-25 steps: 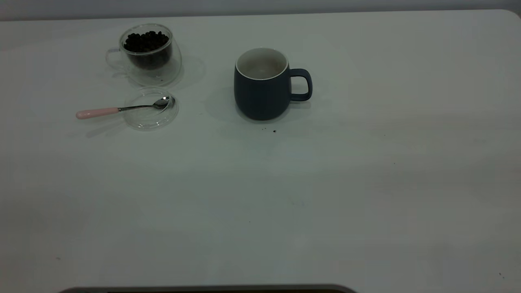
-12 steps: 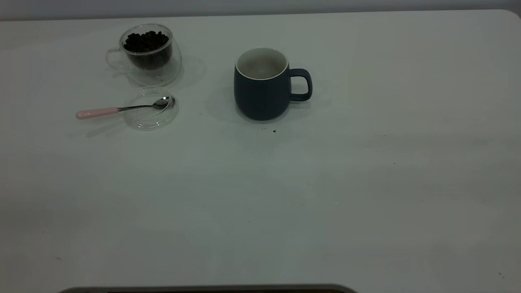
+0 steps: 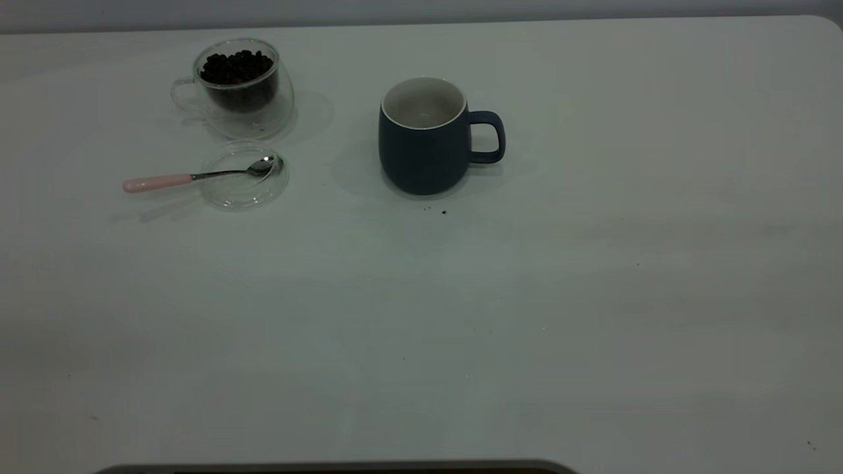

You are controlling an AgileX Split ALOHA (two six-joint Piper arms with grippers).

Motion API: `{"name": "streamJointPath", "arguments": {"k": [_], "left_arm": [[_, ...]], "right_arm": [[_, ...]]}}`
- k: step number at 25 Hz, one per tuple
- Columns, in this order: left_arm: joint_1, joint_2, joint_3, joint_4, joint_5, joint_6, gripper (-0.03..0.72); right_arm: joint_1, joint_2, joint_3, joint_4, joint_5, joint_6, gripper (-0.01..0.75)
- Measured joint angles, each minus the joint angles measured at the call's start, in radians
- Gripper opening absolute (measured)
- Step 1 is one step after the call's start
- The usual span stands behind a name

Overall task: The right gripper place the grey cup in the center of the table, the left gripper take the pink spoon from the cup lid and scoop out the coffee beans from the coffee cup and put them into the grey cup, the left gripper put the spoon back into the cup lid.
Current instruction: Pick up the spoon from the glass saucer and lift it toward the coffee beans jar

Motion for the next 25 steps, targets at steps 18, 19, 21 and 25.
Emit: {"name": "streamJointPath", "arguments": {"k": [18,19,21,25], "left_arm": [[0.0,0.482,-0.044,0.017,-0.176,-0.284,0.395],[0.0,0.546,-0.059,0.018,-0.214,-0.294,0.392],[0.0,0.697,-0.09,0.019,-0.304,-0.306,0.381],[0.03,0.976,-0.18,0.019,-0.425,-0.314,0.371]], "right_arm": [[0.0,0.0,0.0,0.0,0.0,0.0,0.531],[0.0,0.0,0.0,0.0,0.0,0.0,0.531],[0.0,0.0,0.0,0.0,0.0,0.0,0.531],[0.0,0.0,0.0,0.0,0.0,0.0,0.531]]}}
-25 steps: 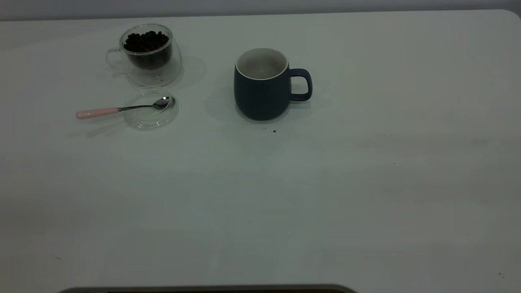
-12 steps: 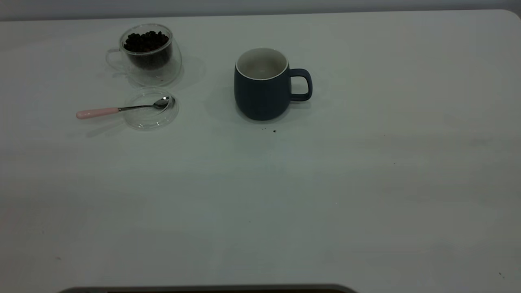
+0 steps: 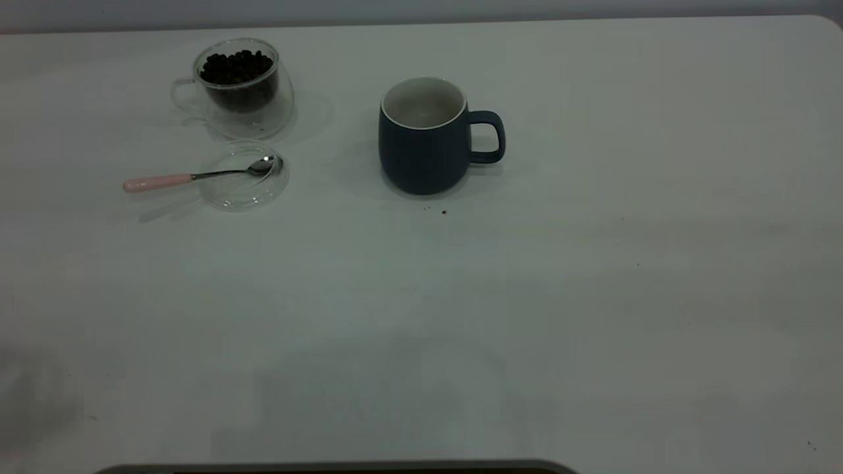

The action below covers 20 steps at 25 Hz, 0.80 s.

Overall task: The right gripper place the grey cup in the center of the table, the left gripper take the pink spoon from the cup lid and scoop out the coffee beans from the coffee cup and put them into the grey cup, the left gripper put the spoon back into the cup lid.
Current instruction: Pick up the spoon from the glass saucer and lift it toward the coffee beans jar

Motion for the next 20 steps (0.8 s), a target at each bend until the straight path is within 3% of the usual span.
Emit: {"name": "streamJointPath", "arguments": {"k": [5,9,15,20], "left_arm": [[0.139,0.312,-0.133,-0.052,-0.064,0.023,0.37],[0.281,0.549,-0.192,-0.201,-0.084,0.147,0.37],[0.429,0.827,-0.2,-0.601,-0.086,0.555,0.37],[0.53,0.995,-0.202,-0.956,-0.019,1.037,0.37]], "right_arm": [[0.0,0.0,0.0,0.0,0.0,0.0,0.531],[0.0,0.0,0.0,0.0,0.0,0.0,0.531],[0.0,0.0,0.0,0.0,0.0,0.0,0.531],[0.0,0.0,0.0,0.0,0.0,0.0,0.531]]}}
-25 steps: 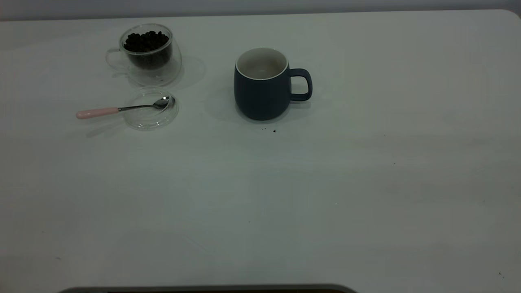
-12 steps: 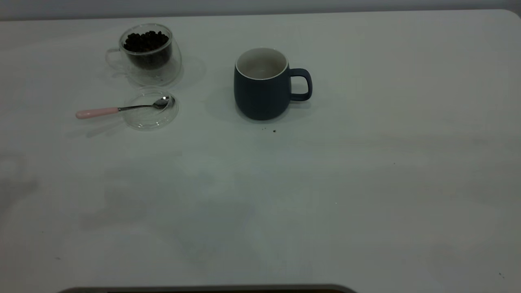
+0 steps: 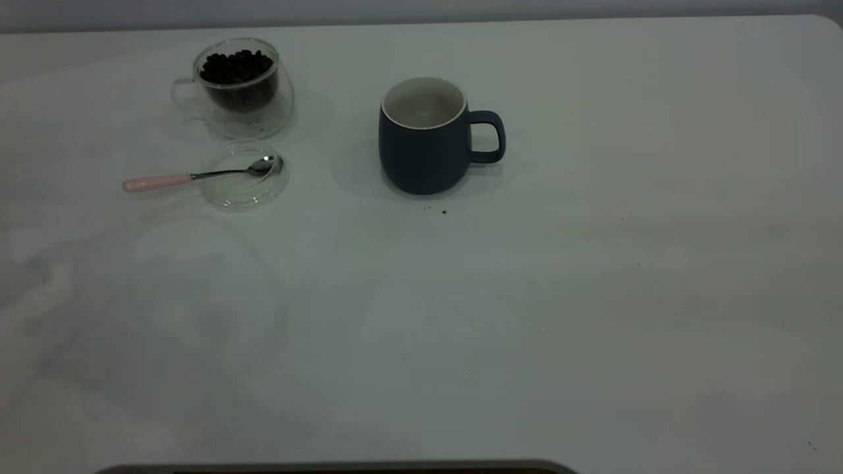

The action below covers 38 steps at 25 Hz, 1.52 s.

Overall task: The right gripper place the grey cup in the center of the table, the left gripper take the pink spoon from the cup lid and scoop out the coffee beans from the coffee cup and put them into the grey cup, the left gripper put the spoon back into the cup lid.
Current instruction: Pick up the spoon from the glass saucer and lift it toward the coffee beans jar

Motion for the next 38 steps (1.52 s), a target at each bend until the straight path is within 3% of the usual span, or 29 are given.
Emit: {"name": "streamJointPath", "arguments": {"k": [3,7,9,12,15,17,22,30,38], "left_arm": [[0.035,0.094,-0.002,-0.176,0.083,0.272,0.37],[0.046,0.187,-0.008,-0.298,0.094,0.488,0.373],[0.046,0.214,-0.008,-0.312,0.094,0.529,0.404],[0.046,0.237,-0.01,-0.324,0.089,0.546,0.508],[0.046,0.258,-0.01,-0.325,0.025,0.549,0.6],[0.046,0.267,-0.01,-0.329,-0.016,0.551,0.622],[0.046,0.275,-0.012,-0.375,-0.037,0.564,0.6],[0.036,0.362,-0.039,-0.461,0.019,0.628,0.559],[-0.079,0.421,-0.117,-0.504,0.041,0.657,0.559]], "right_arm": [[0.0,0.0,0.0,0.0,0.0,0.0,0.531],[0.0,0.0,0.0,0.0,0.0,0.0,0.531],[0.0,0.0,0.0,0.0,0.0,0.0,0.531],[0.0,0.0,0.0,0.0,0.0,0.0,0.531],[0.0,0.0,0.0,0.0,0.0,0.0,0.531],[0.0,0.0,0.0,0.0,0.0,0.0,0.531],[0.0,0.0,0.0,0.0,0.0,0.0,0.531],[0.0,0.0,0.0,0.0,0.0,0.0,0.531],[0.0,0.0,0.0,0.0,0.0,0.0,0.531]]}}
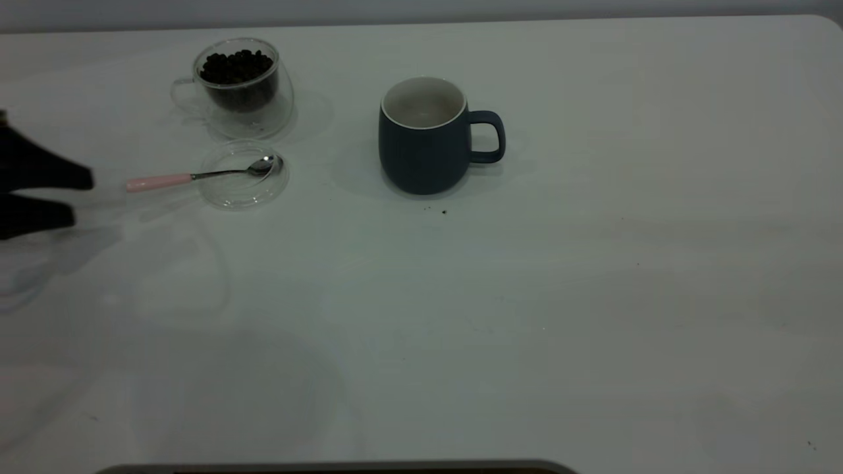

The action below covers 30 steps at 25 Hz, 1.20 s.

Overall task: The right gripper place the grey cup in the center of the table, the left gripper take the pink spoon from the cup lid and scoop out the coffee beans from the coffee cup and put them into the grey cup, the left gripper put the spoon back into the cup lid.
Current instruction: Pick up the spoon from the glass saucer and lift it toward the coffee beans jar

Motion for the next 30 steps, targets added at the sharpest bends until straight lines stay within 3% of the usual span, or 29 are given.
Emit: {"name": "streamJointPath", "arguments": {"k": [6,11,30], "left_arm": [[-0.094,0.031,-0.053,-0.028,-0.001,0.001,0.559],[-0.129,0.032,-0.072,-0.083,-0.033,0.019,0.559],[-0.147,0.112,-0.076,-0.186,0.007,0.023,0.529]], "right_arm": [[0.0,0.0,0.0,0.0,0.0,0.0,0.531],[0.0,0.0,0.0,0.0,0.0,0.0,0.531],[0.0,0.0,0.0,0.0,0.0,0.0,0.531]]}}
